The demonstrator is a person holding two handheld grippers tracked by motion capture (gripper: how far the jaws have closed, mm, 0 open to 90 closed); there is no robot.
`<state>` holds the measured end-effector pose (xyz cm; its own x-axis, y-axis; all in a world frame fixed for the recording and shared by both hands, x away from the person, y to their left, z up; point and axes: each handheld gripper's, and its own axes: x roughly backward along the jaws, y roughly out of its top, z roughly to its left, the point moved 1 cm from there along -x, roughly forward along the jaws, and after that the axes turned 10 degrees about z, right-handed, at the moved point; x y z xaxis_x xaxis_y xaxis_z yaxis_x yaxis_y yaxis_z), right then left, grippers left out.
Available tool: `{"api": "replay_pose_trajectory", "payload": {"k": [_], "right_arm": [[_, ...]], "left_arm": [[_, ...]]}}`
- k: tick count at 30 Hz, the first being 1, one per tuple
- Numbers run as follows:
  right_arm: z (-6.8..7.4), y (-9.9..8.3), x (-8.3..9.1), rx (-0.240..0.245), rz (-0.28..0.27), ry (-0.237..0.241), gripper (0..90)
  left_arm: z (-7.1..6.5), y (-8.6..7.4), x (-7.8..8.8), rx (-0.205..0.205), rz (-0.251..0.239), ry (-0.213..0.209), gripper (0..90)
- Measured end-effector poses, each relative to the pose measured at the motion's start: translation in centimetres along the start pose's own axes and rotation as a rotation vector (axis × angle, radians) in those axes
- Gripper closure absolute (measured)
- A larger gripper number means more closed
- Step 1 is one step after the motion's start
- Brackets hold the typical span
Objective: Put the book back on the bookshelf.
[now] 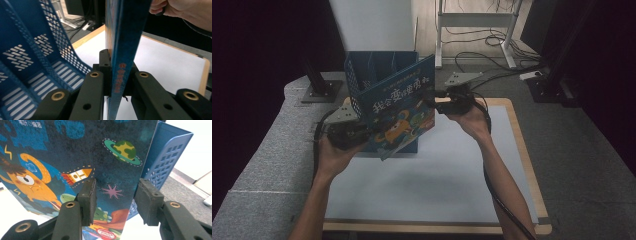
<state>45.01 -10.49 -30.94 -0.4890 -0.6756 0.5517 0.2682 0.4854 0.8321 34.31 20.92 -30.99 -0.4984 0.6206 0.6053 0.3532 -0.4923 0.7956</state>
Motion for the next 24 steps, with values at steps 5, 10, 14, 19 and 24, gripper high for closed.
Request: {"api": "replay_pose_trajectory", "payload": {"k": [5,10,14,19,24], "right_arm": [[-0.1,0.0,-1.7,-0.005,0.018,0.010,52.1],[-0.3,-0.3,-3.0,-0.014,0.041,0.010,51.7],[-0.4,-0.4,-3.6,-0.037,0.027,0.020,51.4],[-0.3,-0.4,-4.0,-0.078,0.011,0.013,50.7],[-0.1,-1.3,-4.6,-0.112,0.012,0.014,47.7]], "left_arm": [[0.1,-0.6,-0.3,0.000,0.022,0.041,83.2],[0.2,-1.2,-0.8,0.023,0.033,0.059,83.2],[-0.1,-1.4,-1.1,0.043,0.024,0.076,83.2],[-0.2,-1.7,-1.1,0.072,0.013,0.088,83.1],[-0.8,-1.9,-1.1,0.079,0.015,0.111,83.0]]}}
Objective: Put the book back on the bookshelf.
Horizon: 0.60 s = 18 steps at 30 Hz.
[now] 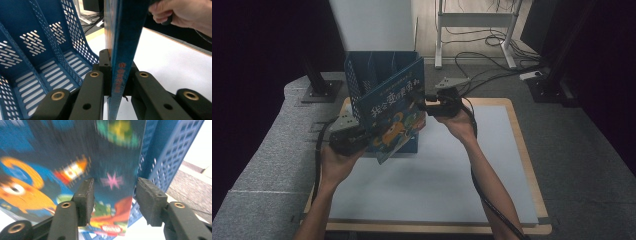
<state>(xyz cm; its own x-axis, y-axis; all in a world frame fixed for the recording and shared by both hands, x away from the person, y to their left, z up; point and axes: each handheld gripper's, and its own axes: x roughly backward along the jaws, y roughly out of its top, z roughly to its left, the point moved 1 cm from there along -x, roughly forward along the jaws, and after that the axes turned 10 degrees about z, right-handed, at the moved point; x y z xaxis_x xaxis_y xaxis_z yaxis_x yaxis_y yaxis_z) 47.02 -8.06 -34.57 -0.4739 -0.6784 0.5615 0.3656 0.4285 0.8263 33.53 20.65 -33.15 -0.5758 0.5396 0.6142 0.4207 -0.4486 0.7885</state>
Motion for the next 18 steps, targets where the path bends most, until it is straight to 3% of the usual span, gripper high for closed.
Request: {"api": "replay_pose_trajectory", "payload": {"k": [3,6,11,18], "right_arm": [[0.2,-1.2,-0.7,0.010,0.017,-0.016,50.4],[0.3,-1.9,-0.9,-0.015,0.001,-0.048,59.7],[0.4,-1.9,-1.4,-0.061,-0.004,-0.044,66.4],[2.3,-1.0,-3.0,-0.021,0.004,-0.026,66.9]], "left_arm": [[-0.3,0.0,0.0,-0.003,0.004,0.012,83.0],[-0.4,0.0,0.0,0.008,0.005,0.014,83.0],[-0.9,-0.1,0.0,0.024,0.006,0.030,82.4],[-1.3,-0.1,0.0,0.032,0.011,0.056,76.8]]}}
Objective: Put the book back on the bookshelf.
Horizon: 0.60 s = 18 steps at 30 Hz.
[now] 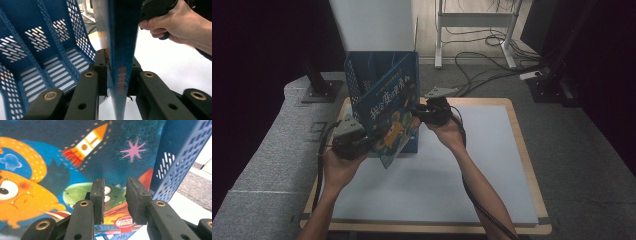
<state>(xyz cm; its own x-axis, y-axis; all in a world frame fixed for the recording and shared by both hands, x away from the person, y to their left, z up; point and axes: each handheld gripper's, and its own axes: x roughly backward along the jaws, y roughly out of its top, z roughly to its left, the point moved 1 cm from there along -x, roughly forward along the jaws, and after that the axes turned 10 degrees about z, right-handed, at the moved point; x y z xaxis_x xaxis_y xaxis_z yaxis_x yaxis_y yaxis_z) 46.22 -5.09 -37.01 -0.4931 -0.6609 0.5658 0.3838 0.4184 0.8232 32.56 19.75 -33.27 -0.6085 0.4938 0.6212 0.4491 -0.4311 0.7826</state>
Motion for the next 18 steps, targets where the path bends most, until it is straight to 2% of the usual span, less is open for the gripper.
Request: {"api": "replay_pose_trajectory", "payload": {"k": [2,7,11,15,18], "right_arm": [[0.3,0.2,-0.2,0.002,-0.005,0.008,66.8],[0.5,0.1,-0.5,-0.003,-0.011,0.033,65.7],[0.6,-0.1,-0.6,-0.020,-0.020,0.049,65.7],[0.9,-0.3,-0.7,-0.019,-0.021,0.065,65.6],[1.1,-0.3,-0.9,-0.021,-0.026,0.077,65.6]], "left_arm": [[-0.1,-0.1,0.0,-0.002,0.003,0.009,76.0],[-0.4,0.0,-0.3,-0.005,-0.014,-0.021,72.1],[-0.8,0.1,-0.6,-0.014,-0.020,-0.008,70.1],[-0.9,0.2,-0.7,-0.009,-0.023,-0.015,68.6],[-1.2,0.3,-0.8,-0.021,-0.022,-0.018,65.6]]}}
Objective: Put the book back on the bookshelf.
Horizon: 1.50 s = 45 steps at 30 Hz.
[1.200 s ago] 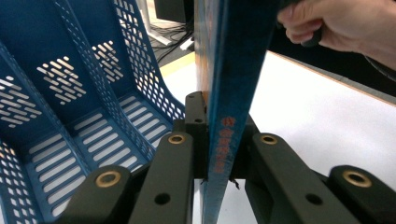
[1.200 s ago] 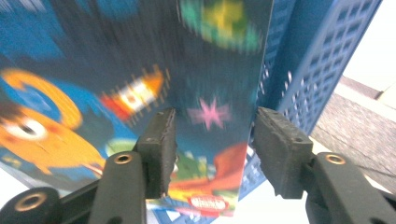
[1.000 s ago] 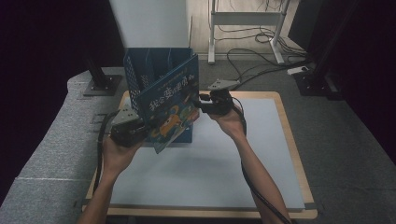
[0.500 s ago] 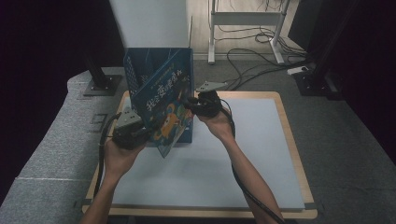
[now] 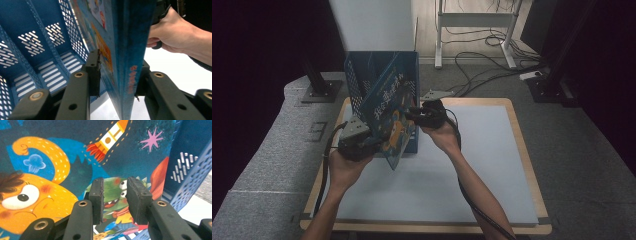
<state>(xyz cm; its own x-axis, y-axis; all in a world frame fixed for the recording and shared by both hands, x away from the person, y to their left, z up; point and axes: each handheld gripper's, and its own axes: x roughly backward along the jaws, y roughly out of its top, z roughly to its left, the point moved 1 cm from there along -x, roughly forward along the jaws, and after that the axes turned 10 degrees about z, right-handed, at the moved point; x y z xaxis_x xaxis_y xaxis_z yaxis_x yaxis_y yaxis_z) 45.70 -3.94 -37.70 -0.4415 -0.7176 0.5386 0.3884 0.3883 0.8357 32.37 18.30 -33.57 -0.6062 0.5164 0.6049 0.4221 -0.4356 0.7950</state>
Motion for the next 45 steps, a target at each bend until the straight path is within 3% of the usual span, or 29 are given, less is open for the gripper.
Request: {"api": "replay_pose_trajectory", "payload": {"k": [7,10,24,33,36,38,45], "right_arm": [[0.2,0.0,-0.2,-0.001,-0.006,0.002,66.3],[0.2,0.1,-0.1,-0.009,-0.021,0.027,66.5],[0.2,0.3,0.3,-0.011,-0.041,0.027,67.6],[-0.1,-0.2,0.5,-0.037,-0.046,0.050,63.2],[0.0,-0.4,0.5,-0.033,-0.038,0.049,59.8],[0.0,-0.5,0.5,-0.032,-0.043,0.054,59.1],[-0.2,-1.2,0.4,-0.036,-0.016,0.043,55.8]], "left_arm": [[-0.3,0.1,-0.2,-0.001,-0.003,0.023,64.4],[-0.5,0.2,-0.6,-0.008,-0.010,0.043,64.2],[-0.1,1.0,-1.8,0.020,-0.051,0.012,62.8],[0.0,1.2,-2.2,0.006,-0.036,-0.017,61.8],[-0.4,0.8,-3.0,-0.016,-0.006,0.012,60.0],[-0.5,0.6,-3.3,-0.007,-0.016,-0.014,58.4],[-0.4,0.6,-3.6,-0.015,-0.030,-0.043,57.5]]}}
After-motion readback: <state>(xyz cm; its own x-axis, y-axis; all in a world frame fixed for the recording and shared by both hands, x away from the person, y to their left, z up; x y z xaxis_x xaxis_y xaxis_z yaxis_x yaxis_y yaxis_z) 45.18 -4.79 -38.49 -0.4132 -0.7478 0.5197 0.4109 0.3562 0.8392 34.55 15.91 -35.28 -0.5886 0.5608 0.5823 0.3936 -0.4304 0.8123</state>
